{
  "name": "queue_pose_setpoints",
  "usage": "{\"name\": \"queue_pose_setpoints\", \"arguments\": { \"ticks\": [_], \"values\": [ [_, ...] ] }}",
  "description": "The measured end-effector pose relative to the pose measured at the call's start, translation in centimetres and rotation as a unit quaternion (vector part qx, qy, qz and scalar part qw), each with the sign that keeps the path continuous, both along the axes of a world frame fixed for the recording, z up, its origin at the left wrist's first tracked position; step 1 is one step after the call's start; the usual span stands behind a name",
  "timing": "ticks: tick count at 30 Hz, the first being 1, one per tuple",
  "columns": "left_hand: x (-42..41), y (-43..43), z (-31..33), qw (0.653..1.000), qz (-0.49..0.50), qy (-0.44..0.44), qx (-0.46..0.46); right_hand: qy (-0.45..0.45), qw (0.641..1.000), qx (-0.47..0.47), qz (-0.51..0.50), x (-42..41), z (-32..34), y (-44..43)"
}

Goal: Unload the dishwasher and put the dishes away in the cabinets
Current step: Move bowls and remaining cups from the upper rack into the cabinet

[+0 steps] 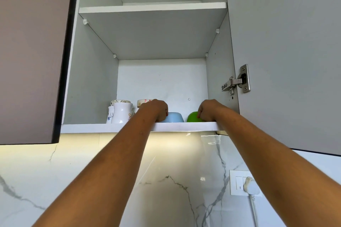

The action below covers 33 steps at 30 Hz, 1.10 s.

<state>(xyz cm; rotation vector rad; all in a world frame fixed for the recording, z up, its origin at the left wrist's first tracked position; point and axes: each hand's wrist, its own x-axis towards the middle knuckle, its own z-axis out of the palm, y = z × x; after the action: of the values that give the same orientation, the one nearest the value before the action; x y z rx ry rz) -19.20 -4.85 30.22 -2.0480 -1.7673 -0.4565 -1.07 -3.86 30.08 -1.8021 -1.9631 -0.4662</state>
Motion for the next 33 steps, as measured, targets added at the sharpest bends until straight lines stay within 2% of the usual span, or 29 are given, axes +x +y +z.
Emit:
{"name": "queue_pose_setpoints", "arguments": {
  "ticks": [5, 7, 11, 14, 19, 23, 30, 33],
  "values": [
    [-0.3, -3.3, -1.7, 0.982, -0.044, -0.153, 0.098, 0.075, 0.992, 0.066, 0.078, -1.1, -0.7, -3.3],
    [-0.2, -4.9, -3.2, 0.968, -0.047, -0.177, 0.169, 0.111, 0.980, 0.121, 0.116, -1.9, -1.7, -5.0],
    [1.2, -7.5, -9.2, 0.906, -0.054, -0.193, 0.372, 0.198, 0.919, 0.260, 0.218, -3.8, -6.5, -9.9],
    [2.8, -8.5, -14.1, 0.891, -0.072, -0.170, 0.414, 0.245, 0.879, 0.314, 0.260, -4.3, -11.9, -12.9],
    [6.0, -13.3, -23.5, 0.923, -0.128, -0.234, 0.279, 0.314, 0.899, 0.196, 0.234, -3.1, -21.5, -17.5],
    [7.6, -18.9, -31.0, 0.940, -0.154, -0.285, 0.105, 0.298, 0.932, 0.116, 0.174, -1.5, -28.9, -22.4],
    [8.7, -28.9, -42.2, 0.946, -0.230, -0.223, -0.049, 0.309, 0.950, 0.017, 0.048, 1.2, -39.6, -32.7],
    [9.7, -33.2, -45.4, 0.937, -0.232, -0.236, -0.109, 0.308, 0.951, -0.032, -0.001, 2.3, -43.4, -37.2]
  ]
}}
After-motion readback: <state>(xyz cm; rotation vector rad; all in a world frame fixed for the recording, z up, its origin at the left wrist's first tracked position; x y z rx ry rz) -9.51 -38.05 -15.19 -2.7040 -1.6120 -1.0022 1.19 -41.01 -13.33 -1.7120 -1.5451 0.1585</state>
